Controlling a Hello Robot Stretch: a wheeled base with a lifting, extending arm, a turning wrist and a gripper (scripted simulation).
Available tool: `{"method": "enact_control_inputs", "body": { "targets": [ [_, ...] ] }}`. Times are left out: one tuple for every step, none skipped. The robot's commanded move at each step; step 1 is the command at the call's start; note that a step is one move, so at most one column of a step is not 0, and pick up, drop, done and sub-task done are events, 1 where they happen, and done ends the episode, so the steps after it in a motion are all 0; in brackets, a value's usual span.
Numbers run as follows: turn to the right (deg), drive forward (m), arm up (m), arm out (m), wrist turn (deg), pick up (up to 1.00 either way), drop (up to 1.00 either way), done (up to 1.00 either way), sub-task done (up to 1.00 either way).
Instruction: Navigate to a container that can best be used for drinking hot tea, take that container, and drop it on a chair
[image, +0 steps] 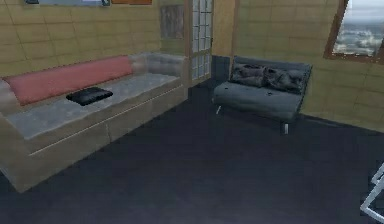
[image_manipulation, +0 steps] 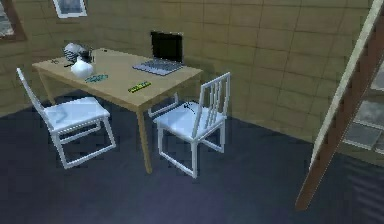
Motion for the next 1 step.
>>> {"method": "enact_control_inputs", "body": {
  "targets": [
    [0.0,1.0,0.0,0.0,0.0,0.0,0.0,0.0,0.0]
  ]
}}
